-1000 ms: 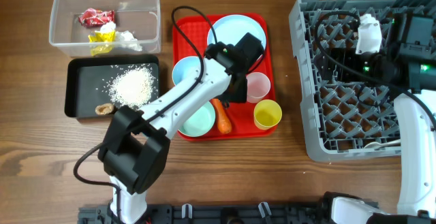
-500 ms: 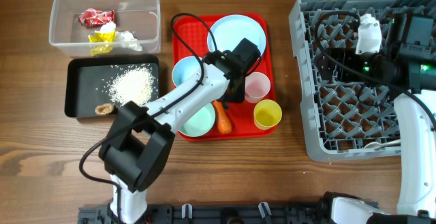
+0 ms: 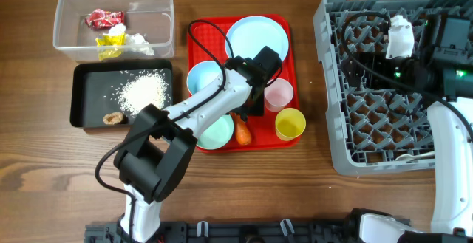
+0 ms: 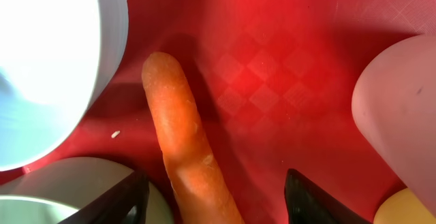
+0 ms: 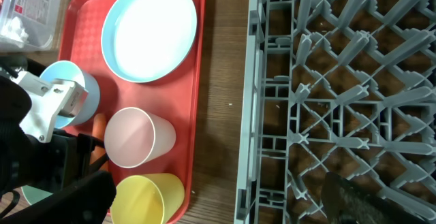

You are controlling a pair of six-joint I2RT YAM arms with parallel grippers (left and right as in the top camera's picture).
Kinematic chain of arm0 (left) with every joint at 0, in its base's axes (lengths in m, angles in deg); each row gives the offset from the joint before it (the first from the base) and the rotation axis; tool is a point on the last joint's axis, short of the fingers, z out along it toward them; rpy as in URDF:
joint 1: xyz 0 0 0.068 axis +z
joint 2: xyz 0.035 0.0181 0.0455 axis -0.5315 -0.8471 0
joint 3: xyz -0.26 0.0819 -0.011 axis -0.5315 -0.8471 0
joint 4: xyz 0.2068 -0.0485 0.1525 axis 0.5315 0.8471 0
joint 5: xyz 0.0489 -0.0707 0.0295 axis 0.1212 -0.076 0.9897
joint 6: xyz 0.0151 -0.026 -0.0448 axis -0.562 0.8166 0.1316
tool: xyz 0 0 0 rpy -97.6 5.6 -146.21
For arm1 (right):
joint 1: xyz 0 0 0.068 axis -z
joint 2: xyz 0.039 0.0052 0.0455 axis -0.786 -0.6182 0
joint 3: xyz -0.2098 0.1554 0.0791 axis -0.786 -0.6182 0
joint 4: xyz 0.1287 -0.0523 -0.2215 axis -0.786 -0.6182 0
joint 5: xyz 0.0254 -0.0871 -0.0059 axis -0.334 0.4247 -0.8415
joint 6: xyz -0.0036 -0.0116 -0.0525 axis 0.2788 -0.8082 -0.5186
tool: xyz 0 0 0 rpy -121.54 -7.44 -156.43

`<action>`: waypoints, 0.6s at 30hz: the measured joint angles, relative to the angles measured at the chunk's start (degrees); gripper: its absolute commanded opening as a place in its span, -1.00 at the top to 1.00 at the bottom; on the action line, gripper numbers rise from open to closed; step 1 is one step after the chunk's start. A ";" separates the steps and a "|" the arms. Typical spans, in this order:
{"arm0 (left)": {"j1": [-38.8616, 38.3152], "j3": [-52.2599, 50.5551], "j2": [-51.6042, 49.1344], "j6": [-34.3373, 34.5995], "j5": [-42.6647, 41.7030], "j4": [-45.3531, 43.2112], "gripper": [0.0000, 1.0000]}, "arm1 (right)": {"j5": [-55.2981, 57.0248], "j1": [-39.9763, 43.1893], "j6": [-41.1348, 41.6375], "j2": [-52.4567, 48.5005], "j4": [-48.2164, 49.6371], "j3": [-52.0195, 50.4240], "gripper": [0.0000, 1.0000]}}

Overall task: Sort waste into correct bins and load items into the dishwasher rack
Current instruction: 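Grasp the carrot with the left gripper and lift it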

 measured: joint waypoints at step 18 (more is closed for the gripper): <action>0.00 0.02 -1.62 0.52 -2.62 -0.48 -0.25 | 0.00 0.00 0.00 0.00 -0.85 0.00 -0.99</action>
